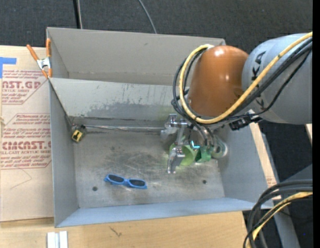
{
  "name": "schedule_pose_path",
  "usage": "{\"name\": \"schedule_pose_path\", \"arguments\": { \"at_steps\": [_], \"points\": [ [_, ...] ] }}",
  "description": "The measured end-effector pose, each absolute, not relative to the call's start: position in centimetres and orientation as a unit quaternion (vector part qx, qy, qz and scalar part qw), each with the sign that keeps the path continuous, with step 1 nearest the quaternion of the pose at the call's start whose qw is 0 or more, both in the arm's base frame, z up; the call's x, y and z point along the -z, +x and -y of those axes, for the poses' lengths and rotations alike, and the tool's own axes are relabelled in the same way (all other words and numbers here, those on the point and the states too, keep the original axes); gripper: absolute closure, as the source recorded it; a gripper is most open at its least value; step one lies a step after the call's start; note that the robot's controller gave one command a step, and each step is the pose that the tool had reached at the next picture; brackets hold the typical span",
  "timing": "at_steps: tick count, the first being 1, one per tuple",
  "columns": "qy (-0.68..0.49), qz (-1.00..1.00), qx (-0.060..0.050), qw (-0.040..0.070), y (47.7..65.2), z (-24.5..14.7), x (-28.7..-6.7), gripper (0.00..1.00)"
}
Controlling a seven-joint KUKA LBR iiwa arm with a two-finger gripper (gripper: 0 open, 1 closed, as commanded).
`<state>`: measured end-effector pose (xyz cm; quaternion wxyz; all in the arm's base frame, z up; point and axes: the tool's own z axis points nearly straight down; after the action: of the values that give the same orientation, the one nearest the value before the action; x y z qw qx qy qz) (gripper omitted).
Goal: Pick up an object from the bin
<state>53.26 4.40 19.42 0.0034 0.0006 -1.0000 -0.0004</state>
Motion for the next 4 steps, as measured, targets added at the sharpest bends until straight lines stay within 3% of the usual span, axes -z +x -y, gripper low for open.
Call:
{"name": "schedule_pose_path", "arguments": {
  "at_steps": [1,2,3,4],
  "points": [
    [0.088,0.996,0.001,-0.002,48.6,-7.9,-8.0,0.0],
    [0.069,0.998,0.001,-0.004,48.7,-14.6,-7.4,0.0],
    [0.068,0.998,0.002,-0.005,48.9,-14.4,-7.6,1.0],
    [0.055,0.998,0.002,-0.004,48.3,-16.6,-16.9,1.0]
  ]
}}
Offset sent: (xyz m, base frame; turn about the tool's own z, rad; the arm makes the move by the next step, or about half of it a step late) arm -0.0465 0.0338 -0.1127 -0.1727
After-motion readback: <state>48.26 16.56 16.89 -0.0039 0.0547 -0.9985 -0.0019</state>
